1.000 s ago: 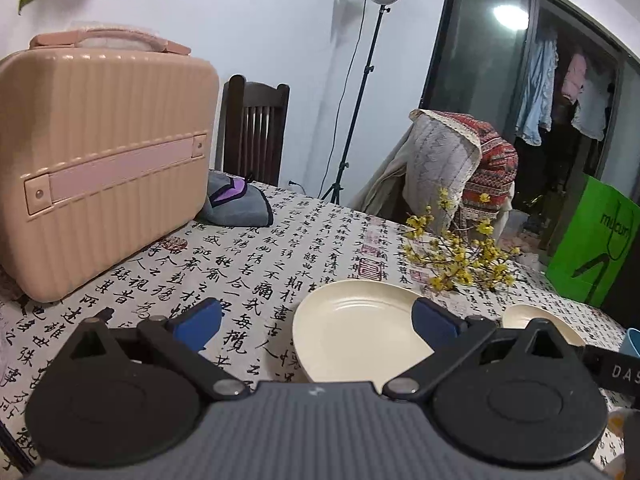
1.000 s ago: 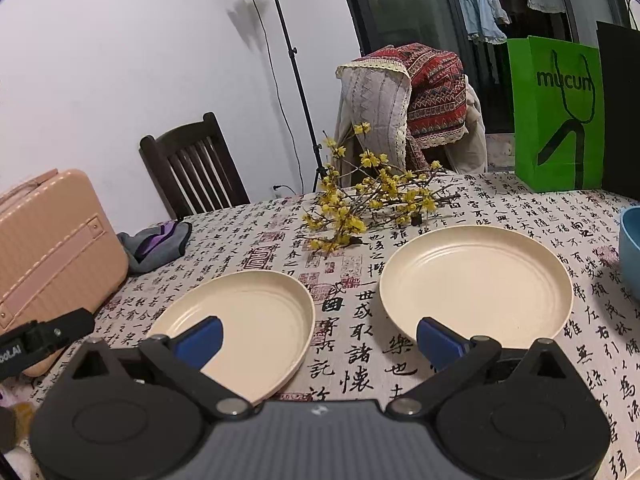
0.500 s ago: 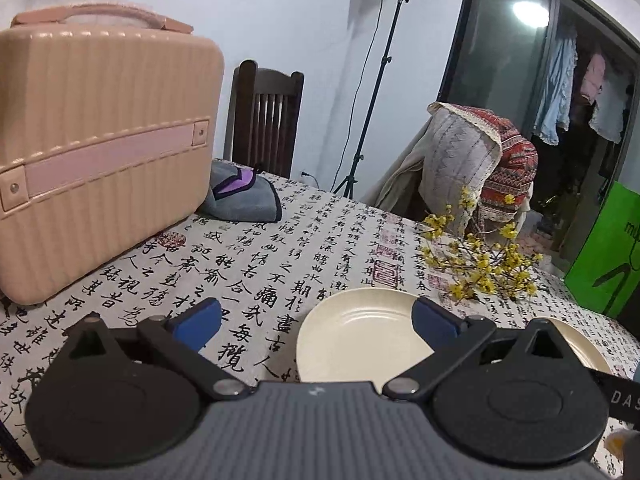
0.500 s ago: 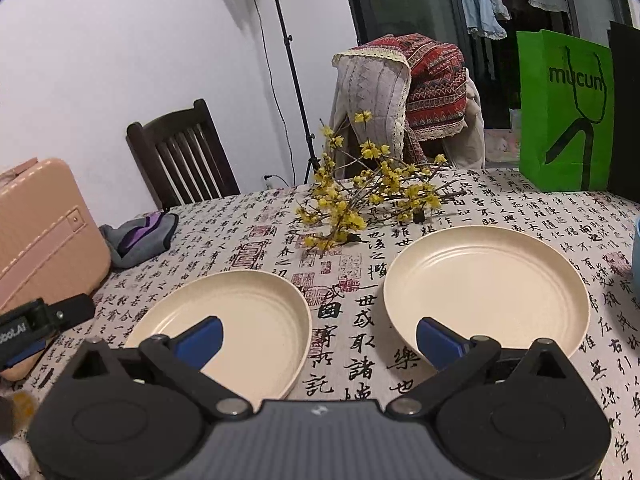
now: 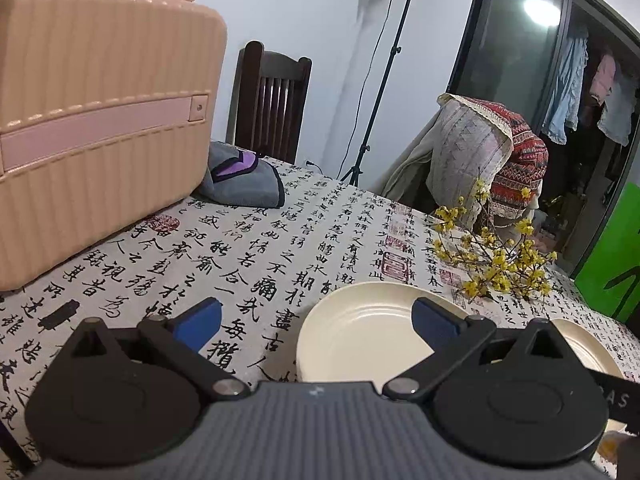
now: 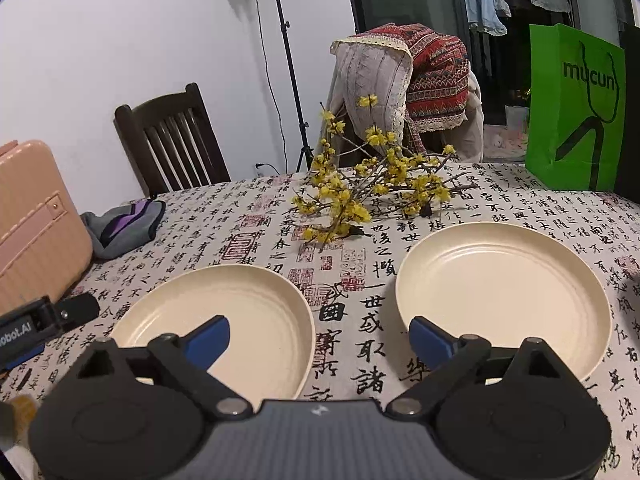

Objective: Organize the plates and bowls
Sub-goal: 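Move both open grippers down to the cream plate rim near the yellow flowers, then close both grippers on the cream plate rim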

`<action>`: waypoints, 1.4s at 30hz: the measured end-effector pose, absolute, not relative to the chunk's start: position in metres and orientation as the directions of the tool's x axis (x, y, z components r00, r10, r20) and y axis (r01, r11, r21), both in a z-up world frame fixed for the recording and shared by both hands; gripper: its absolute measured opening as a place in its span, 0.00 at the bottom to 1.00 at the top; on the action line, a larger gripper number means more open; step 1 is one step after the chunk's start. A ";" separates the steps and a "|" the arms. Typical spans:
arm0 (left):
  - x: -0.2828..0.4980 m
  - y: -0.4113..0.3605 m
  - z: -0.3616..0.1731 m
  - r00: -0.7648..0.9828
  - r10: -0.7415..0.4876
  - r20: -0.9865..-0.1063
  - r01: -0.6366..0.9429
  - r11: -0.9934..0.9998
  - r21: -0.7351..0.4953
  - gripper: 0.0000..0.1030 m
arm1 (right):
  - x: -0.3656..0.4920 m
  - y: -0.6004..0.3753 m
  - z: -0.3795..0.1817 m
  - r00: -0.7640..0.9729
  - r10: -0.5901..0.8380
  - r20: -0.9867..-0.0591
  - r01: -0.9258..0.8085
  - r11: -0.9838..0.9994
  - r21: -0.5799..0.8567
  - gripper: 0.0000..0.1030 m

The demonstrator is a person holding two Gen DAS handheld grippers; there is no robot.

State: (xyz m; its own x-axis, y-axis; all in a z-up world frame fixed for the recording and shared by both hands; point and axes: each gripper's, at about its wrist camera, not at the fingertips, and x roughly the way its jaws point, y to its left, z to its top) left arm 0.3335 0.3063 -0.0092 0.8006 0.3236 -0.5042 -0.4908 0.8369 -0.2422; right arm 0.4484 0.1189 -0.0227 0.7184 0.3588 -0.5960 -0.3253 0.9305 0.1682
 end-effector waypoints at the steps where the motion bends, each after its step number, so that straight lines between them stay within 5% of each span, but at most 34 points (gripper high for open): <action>1: 0.334 0.307 -0.010 0.801 0.321 -0.505 -0.489 0.838 -0.242 1.00 | 0.450 0.121 -0.024 0.718 0.357 -0.598 -0.324 0.931 0.166 0.93; 16: 0.335 0.319 -0.023 0.804 0.299 -0.515 -0.483 0.832 -0.271 1.00 | 0.466 0.152 -0.041 0.707 0.317 -0.632 -0.333 0.938 0.099 0.92; 22: 0.338 0.318 -0.028 0.795 0.305 -0.524 -0.487 0.837 -0.252 0.98 | 0.473 0.159 -0.046 0.703 0.301 -0.645 -0.325 0.942 0.086 0.83; 37: 0.347 0.311 -0.035 0.798 0.253 -0.546 -0.433 0.872 -0.230 0.63 | 0.481 0.159 -0.061 0.696 0.283 -0.660 -0.299 0.950 0.092 0.65; 42: 0.350 0.310 -0.037 0.799 0.224 -0.557 -0.407 0.884 -0.228 0.44 | 0.481 0.158 -0.063 0.689 0.292 -0.663 -0.302 0.948 0.104 0.55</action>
